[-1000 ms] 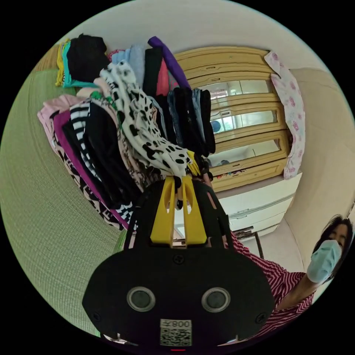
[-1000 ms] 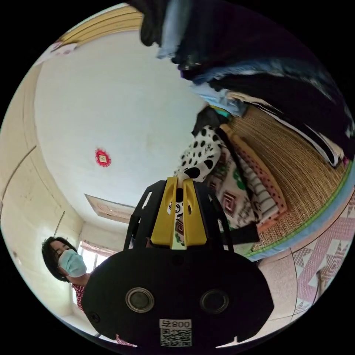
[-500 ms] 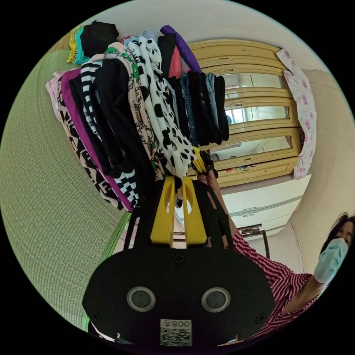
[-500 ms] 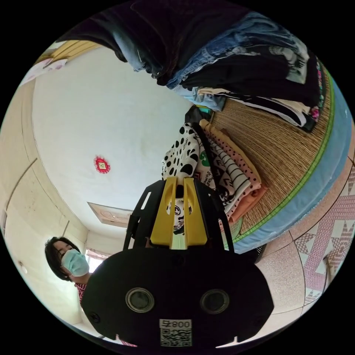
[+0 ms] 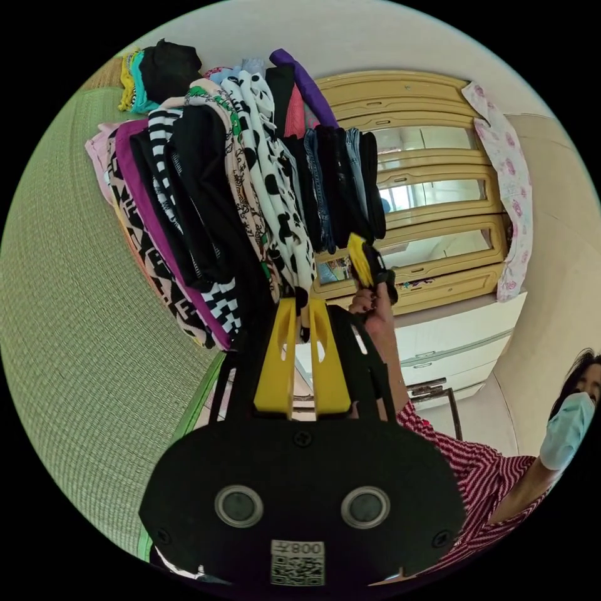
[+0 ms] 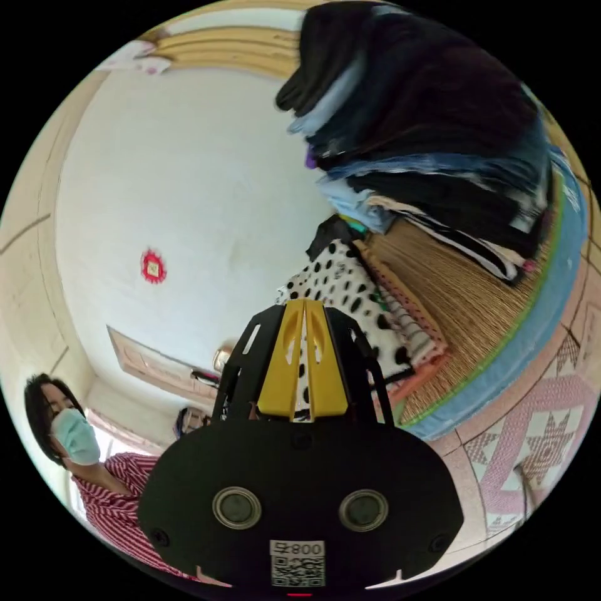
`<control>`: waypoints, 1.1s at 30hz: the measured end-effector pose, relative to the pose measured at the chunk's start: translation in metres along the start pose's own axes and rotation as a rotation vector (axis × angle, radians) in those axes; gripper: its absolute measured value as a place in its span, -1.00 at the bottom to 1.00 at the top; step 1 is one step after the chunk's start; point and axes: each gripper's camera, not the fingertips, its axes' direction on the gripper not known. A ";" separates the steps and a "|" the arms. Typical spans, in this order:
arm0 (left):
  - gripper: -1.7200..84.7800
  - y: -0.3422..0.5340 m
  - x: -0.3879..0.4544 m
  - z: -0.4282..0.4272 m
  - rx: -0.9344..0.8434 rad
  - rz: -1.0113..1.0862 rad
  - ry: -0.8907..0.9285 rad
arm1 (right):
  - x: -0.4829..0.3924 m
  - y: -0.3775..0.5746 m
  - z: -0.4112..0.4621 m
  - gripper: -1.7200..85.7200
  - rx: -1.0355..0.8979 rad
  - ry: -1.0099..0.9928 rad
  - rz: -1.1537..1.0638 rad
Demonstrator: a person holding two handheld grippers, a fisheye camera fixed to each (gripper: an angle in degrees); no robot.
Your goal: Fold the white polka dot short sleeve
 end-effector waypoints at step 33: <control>-0.90 0.134 -0.046 -0.201 0.029 -0.005 -0.279 | -0.222 0.105 0.377 -0.96 -0.299 0.602 -0.531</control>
